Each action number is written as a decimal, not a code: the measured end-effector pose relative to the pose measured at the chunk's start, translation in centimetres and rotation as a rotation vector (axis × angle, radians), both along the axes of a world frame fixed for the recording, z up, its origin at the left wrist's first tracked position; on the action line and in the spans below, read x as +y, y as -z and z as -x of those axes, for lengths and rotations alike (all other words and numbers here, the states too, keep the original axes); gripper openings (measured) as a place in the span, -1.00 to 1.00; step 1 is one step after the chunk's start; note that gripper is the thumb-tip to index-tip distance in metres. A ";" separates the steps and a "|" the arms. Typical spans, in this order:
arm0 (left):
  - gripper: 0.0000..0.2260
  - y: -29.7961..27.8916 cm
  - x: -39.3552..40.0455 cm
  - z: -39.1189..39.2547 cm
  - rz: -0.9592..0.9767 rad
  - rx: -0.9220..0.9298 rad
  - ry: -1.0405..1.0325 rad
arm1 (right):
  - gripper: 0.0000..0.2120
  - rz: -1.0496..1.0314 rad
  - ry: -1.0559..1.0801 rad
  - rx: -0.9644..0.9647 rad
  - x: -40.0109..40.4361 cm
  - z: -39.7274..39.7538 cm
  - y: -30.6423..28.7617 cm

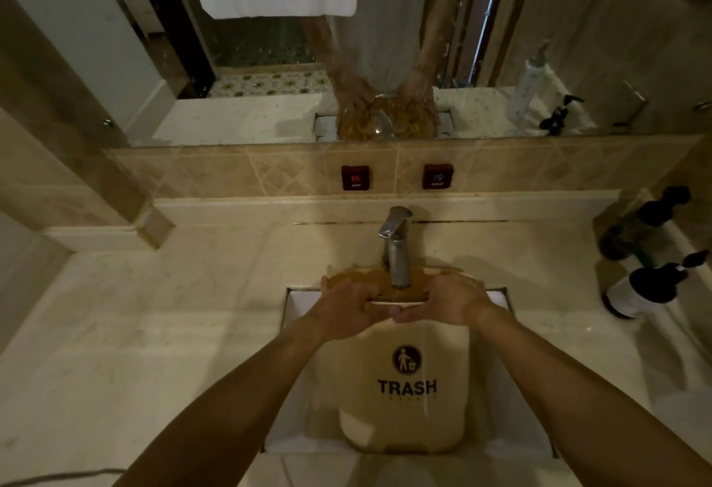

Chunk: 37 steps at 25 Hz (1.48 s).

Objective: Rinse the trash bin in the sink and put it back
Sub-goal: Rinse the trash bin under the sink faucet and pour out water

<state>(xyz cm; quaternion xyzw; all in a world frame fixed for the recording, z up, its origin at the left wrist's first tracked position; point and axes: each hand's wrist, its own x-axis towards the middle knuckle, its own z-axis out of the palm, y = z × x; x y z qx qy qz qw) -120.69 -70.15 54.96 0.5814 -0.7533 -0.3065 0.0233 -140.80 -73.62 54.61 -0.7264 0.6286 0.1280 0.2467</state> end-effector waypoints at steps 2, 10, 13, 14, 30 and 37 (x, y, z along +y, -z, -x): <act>-0.81 -0.1 0.3 0.0 0.018 0.012 -0.010 | -0.20 0.028 0.000 -0.020 0.3 0.1 0.0; -0.82 0.6 0.1 -0.1 0.036 0.064 -0.017 | -0.18 0.010 0.039 -0.075 0.3 -0.2 -0.3; -0.82 0.6 -0.1 0.0 0.029 0.062 -0.018 | -0.26 0.017 0.050 -0.075 0.3 -0.2 -0.3; -0.83 0.7 -0.1 -0.1 0.025 0.060 -0.015 | -0.29 0.018 0.052 -0.081 0.3 -0.1 -0.3; -0.73 1.7 -0.5 -0.3 0.040 0.026 -0.012 | -0.36 -0.009 0.044 -0.072 -0.1 -0.1 -0.3; -0.82 1.4 -0.4 -0.3 0.035 0.051 -0.015 | -0.37 -0.007 0.018 -0.059 -0.1 0.0 -0.3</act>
